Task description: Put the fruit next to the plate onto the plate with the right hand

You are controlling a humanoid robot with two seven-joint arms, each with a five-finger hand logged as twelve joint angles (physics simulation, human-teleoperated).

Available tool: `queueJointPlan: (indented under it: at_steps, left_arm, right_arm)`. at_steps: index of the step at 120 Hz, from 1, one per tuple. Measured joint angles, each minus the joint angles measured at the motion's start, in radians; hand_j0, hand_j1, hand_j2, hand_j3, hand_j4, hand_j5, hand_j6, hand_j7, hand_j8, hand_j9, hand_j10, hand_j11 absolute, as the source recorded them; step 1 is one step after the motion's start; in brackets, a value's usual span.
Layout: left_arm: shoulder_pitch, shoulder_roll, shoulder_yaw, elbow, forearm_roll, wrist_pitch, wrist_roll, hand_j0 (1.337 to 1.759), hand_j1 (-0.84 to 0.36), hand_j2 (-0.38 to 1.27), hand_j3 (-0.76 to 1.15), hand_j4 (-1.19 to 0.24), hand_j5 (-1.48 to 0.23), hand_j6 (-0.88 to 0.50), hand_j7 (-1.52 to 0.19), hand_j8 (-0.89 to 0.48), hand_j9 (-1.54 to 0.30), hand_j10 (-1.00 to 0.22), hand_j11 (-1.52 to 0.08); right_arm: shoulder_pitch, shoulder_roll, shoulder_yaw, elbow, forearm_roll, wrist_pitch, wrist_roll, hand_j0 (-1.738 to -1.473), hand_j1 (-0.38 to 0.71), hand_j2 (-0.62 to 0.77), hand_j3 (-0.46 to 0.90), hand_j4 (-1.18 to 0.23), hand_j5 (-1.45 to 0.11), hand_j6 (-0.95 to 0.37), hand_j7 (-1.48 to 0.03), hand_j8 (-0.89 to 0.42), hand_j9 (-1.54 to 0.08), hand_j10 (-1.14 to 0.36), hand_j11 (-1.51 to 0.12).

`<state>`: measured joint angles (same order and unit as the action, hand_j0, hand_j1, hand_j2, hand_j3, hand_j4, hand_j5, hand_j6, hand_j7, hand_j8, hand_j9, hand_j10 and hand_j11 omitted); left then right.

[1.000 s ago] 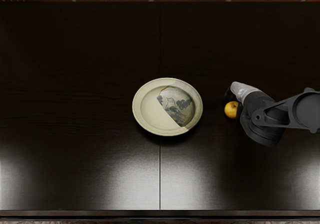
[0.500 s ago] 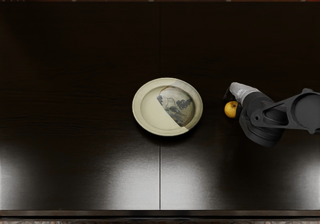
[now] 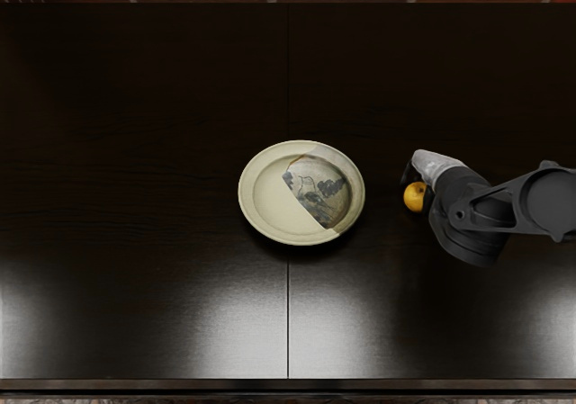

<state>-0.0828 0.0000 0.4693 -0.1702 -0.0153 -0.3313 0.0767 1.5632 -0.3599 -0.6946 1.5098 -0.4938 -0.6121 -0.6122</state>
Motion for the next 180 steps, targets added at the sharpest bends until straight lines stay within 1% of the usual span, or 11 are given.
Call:
queueJointPlan:
  at_steps: [21,54,74,92,101,105,120,142,180]
  left_arm:
    - [0.000,0.000,0.000,0.000,0.000,0.000,0.000,1.658,0.35,0.00,0.00,0.00,0.00,0.00,0.00,0.00,0.00,0.00,0.00]
    - [0.000,0.000,0.000,0.000,0.000,0.000,0.000,1.658,0.35,0.00,0.00,0.00,0.00,0.00,0.00,0.00,0.00,0.00,0.00]
    - [0.000,0.000,0.000,0.000,0.000,0.000,0.000,1.658,0.35,0.00,0.00,0.00,0.00,0.00,0.00,0.00,0.00,0.00,0.00]
    - [0.000,0.000,0.000,0.000,0.000,0.000,0.000,1.658,0.35,0.00,0.00,0.00,0.00,0.00,0.00,0.00,0.00,0.00,0.00]
    - [0.000,0.000,0.000,0.000,0.000,0.000,0.000,1.658,0.35,0.00,0.00,0.00,0.00,0.00,0.00,0.00,0.00,0.00,0.00]
    - [0.000,0.000,0.001,0.000,0.000,0.000,0.000,1.658,0.35,0.00,0.00,0.00,0.00,0.00,0.00,0.00,0.00,0.00,0.00]
    - [0.000,0.000,0.001,0.000,0.000,0.000,0.000,1.658,0.35,0.00,0.00,0.00,0.00,0.00,0.00,0.00,0.00,0.00,0.00]
    - [0.000,0.000,0.001,0.000,0.000,0.000,0.000,1.658,0.35,0.00,0.00,0.00,0.00,0.00,0.00,0.00,0.00,0.00,0.00]
    - [0.001,0.000,0.000,0.000,0.000,0.000,0.000,1.658,0.35,0.00,0.00,0.00,0.00,0.00,0.00,0.00,0.00,0.00,0.00]
  right_arm:
    - [0.000,0.003,-0.001,-0.005,0.000,0.002,0.001,-1.655,0.25,0.09,0.00,-0.55,-0.73,-0.45,-0.72,-0.45,-0.73,-0.54,-0.73]
    - [0.000,0.003,-0.001,-0.006,-0.002,0.003,0.001,-1.653,0.26,0.13,0.00,-0.60,-0.83,-0.42,-0.80,-0.42,-0.82,-0.60,-0.82]
    - [0.001,0.003,0.000,-0.007,-0.003,0.002,0.001,-1.654,0.27,0.21,0.00,-0.65,-0.86,-0.43,-0.85,-0.43,-0.86,-0.65,-0.86]
    - [0.004,0.004,0.000,-0.006,-0.002,0.001,0.001,-1.654,0.27,0.30,0.00,-0.68,-0.89,-0.47,-0.88,-0.46,-0.89,-0.68,-0.89]
    - [0.008,0.002,0.001,-0.005,-0.001,0.002,0.001,-1.655,0.27,0.37,0.00,-0.68,-0.90,-0.50,-0.89,-0.47,-0.90,-0.68,-0.90]
    - [0.012,0.001,0.001,-0.004,-0.001,0.002,0.001,-1.655,0.27,0.37,0.00,-0.69,-0.90,-0.50,-0.90,-0.48,-0.90,-0.69,-0.90]
    - [0.037,-0.007,0.003,0.010,0.011,0.002,0.001,-1.656,0.28,0.42,0.00,-0.69,-0.92,-0.51,-0.91,-0.48,-0.91,-0.69,-0.91]
    - [0.087,-0.032,0.007,0.044,0.029,0.002,0.001,-1.657,0.29,0.45,0.00,-0.69,-0.92,-0.51,-0.91,-0.49,-0.92,-0.70,-0.92]
    - [0.233,-0.036,0.020,0.125,0.133,0.003,0.001,-1.658,0.31,0.46,0.00,-0.69,-0.94,-0.49,-0.91,-0.46,-0.93,-0.70,-0.93]
